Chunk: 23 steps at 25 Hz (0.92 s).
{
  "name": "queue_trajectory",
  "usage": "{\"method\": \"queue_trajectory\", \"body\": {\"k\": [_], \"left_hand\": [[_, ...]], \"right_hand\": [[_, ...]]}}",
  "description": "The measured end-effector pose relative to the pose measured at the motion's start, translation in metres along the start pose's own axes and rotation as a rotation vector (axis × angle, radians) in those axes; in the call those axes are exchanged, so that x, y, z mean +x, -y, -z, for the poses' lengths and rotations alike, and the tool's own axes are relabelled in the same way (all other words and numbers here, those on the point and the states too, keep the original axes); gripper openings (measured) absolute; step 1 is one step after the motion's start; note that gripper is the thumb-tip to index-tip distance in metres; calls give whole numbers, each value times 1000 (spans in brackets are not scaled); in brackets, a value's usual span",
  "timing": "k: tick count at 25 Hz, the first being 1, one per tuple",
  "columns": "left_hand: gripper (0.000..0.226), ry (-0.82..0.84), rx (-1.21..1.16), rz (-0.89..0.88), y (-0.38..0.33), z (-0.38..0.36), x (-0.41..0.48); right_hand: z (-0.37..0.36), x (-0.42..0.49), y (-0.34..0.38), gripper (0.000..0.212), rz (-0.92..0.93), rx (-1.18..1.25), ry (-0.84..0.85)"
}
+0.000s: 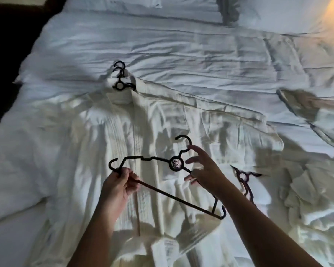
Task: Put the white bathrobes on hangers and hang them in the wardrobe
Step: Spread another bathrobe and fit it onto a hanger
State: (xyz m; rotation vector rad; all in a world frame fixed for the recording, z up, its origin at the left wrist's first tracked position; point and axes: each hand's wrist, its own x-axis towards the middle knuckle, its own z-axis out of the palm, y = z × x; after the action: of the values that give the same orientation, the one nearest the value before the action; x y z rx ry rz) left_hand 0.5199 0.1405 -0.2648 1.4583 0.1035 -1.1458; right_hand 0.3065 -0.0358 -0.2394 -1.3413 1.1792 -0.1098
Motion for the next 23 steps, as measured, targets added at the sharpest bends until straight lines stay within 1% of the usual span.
{"method": "queue_trajectory", "body": {"k": [1, 2, 4, 5, 8, 11, 13, 16, 17, 20, 22, 23], "left_hand": [[20, -30, -40, -26, -4, 5, 13], [20, -53, -55, -47, -9, 8, 25], [21, -72, -15, -81, -20, 12, 51], [20, -64, 51, -101, -27, 12, 66], [16, -90, 303, -212, -53, 13, 117], [13, -152, 431, -375, -83, 26, 171], [15, -210, 608, -470, -93, 40, 201], [34, -368, 860, -633, -95, 60, 247], [37, -408, 927, -705, -96, 65, 263], [47, -461, 1107, -852, -88, 83, 319], [54, -484, 1233, -878, -78, 82, 332], [55, -512, 1274, -932, -71, 81, 334]], "right_hand": [[-11, 8, -5, 67, -1, -90, 1], [-20, 17, -8, 54, 14, -200, -42], [-37, 38, -12, 29, 69, -326, -206], [-42, 49, -13, 24, 85, -332, -286], [-46, 84, -6, 27, 64, -370, -454], [-40, 117, 10, 28, 47, -392, -573], [-40, 142, 23, 24, 72, -462, -588], [-47, 178, 46, 20, 140, -549, -571], [-50, 189, 54, 20, 163, -571, -554], [-69, 225, 76, 24, 250, -591, -484], [-87, 251, 81, 28, 358, -637, -464], [-98, 263, 81, 30, 413, -678, -461]]}}
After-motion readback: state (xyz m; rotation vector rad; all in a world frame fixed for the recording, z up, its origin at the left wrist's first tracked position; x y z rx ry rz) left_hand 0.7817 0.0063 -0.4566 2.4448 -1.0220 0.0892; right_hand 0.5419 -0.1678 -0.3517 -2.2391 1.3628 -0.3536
